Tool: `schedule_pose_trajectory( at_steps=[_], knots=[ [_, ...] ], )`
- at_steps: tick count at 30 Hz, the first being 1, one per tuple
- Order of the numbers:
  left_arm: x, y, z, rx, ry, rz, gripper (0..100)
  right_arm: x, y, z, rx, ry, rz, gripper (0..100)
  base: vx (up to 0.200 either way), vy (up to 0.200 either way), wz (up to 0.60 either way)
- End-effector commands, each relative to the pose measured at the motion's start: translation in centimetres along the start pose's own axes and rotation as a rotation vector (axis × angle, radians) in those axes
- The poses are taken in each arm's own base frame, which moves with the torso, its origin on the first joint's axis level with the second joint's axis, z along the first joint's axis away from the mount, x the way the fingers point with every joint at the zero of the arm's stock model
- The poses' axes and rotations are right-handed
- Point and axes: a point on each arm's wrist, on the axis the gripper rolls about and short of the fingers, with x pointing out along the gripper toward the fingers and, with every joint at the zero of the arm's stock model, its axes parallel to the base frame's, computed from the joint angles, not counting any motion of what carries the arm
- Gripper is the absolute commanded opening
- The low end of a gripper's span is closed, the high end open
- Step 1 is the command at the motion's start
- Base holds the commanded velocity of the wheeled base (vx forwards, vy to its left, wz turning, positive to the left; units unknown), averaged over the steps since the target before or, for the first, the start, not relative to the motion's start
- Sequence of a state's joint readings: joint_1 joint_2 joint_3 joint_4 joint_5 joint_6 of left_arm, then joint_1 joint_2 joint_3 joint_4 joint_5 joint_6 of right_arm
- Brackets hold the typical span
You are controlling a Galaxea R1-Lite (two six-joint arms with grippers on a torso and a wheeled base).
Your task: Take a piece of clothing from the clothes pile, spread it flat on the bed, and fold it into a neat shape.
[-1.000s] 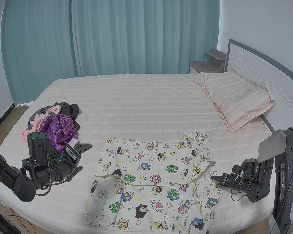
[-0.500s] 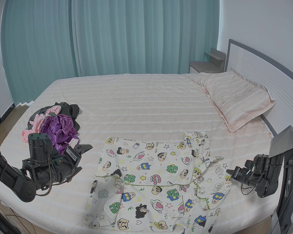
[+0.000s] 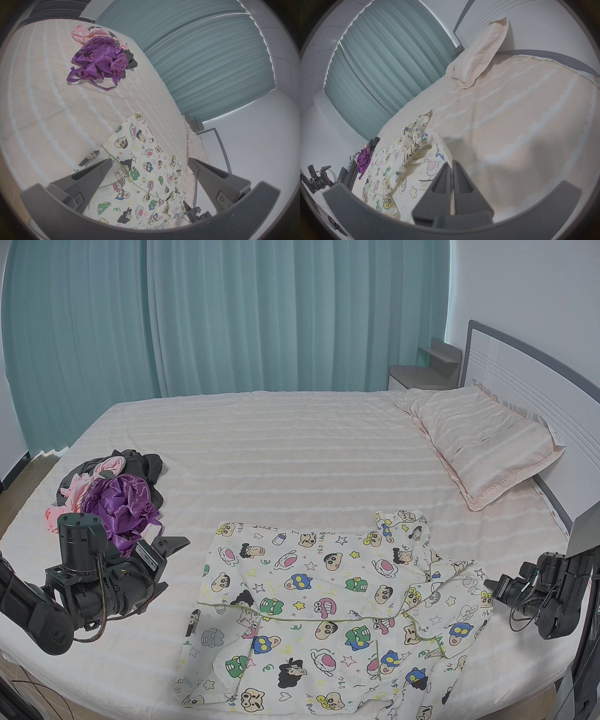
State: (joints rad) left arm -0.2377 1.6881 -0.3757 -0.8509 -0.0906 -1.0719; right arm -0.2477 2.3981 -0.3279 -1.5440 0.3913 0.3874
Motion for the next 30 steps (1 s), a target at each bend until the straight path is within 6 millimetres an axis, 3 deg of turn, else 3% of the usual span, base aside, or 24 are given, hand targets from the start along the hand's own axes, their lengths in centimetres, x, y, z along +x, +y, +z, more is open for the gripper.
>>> schedule_pose_trajectory(
  at_steps=[1, 11, 20, 21, 25, 30],
  knots=[
    [0.0, 0.0, 0.0, 0.0, -0.001, -0.001, 100, -0.3, -0.5, 0.3, 0.001, -0.014, -0.015, 0, 0.0, 0.0, 0.0],
    [0.0, 0.0, 0.0, 0.0, 0.0, 0.0, 100, -1.2, -1.5, 0.1, -0.036, 0.027, -0.067, 0, 0.0, 0.0, 0.0],
    [0.1, 0.1, -0.1, 0.0, 0.005, 0.003, 100, -1.7, -1.1, 0.8, -0.038, 0.044, -0.075, 0, 0.0, 0.0, 0.0],
    [0.1, 0.1, -0.1, 0.001, 0.006, 0.002, 100, -1.7, -1.1, 0.7, -0.039, 0.044, -0.074, 100, 0.0, 0.0, 0.0],
    [-0.1, 0.4, -1.4, 0.015, 0.055, 0.016, 100, -1.9, -0.8, 0.9, -0.046, 0.034, -0.073, 100, 0.0, 0.0, 0.0],
    [-0.8, 2.6, -5.1, 0.043, 0.214, 0.105, 100, -2.8, -0.3, 2.3, -0.058, -0.028, -0.068, 100, 0.0, 0.0, 0.0]
  ],
)
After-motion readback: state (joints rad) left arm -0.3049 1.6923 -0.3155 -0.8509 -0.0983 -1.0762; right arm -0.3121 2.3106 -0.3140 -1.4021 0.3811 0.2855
